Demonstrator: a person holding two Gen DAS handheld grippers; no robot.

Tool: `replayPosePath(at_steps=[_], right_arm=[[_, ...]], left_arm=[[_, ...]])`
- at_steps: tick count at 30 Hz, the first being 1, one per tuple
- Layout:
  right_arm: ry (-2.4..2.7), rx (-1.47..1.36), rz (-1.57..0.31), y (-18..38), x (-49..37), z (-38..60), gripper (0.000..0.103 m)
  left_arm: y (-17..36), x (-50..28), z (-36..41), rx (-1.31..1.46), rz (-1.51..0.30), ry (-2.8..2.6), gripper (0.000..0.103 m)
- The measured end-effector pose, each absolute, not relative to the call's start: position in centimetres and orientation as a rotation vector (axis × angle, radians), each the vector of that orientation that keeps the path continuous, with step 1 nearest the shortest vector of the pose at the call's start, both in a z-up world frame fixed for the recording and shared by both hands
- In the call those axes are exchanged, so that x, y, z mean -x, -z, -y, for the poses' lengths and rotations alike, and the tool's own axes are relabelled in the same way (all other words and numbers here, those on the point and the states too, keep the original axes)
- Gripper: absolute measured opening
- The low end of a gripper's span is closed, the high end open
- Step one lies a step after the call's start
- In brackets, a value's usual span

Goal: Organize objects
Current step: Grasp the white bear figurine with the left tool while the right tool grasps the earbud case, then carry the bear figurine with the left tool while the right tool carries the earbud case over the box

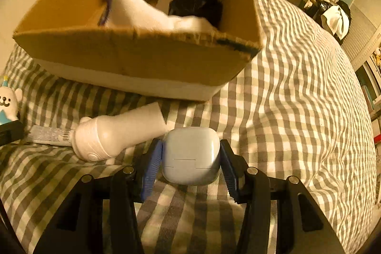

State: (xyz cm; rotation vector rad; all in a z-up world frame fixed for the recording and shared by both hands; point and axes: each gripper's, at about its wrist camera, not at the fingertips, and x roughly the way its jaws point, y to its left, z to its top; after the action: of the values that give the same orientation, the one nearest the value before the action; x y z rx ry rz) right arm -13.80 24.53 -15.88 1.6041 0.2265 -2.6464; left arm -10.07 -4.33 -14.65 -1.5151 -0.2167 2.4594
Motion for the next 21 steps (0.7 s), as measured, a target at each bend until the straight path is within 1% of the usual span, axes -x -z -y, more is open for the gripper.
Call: replayPosePath(at_steps=[4, 10, 13, 16, 21], right_arm=[[2.648, -1.525, -0.205, 13.3, 13.9, -21.8, 0.049], [2.676, -1.436, -0.121, 9.6, 12.9, -22.4, 0.049], [2.697, -1.38, -0.134, 7.2, 11.7, -22.0, 0.049], [2.707, -1.332, -0.118, 4.4, 12.1, -22.4, 0.049], [2.725, -1.262, -0.135, 1.8, 14.3, -23.6, 0.049]], left_arm=[[12.5, 10.2, 4.4, 1.457, 0.115, -2.505, 0.049], [8.4, 10.9, 5.0, 1.341, 0.006, -2.569, 0.049], [6.7, 11.5, 4.5, 1.308, -0.023, -2.567, 0.049], [5.2, 12.2, 3.5, 1.264, -0.071, -2.57, 0.049], [3.4, 14.3, 1.7, 1.222, -0.136, -2.551, 0.049]])
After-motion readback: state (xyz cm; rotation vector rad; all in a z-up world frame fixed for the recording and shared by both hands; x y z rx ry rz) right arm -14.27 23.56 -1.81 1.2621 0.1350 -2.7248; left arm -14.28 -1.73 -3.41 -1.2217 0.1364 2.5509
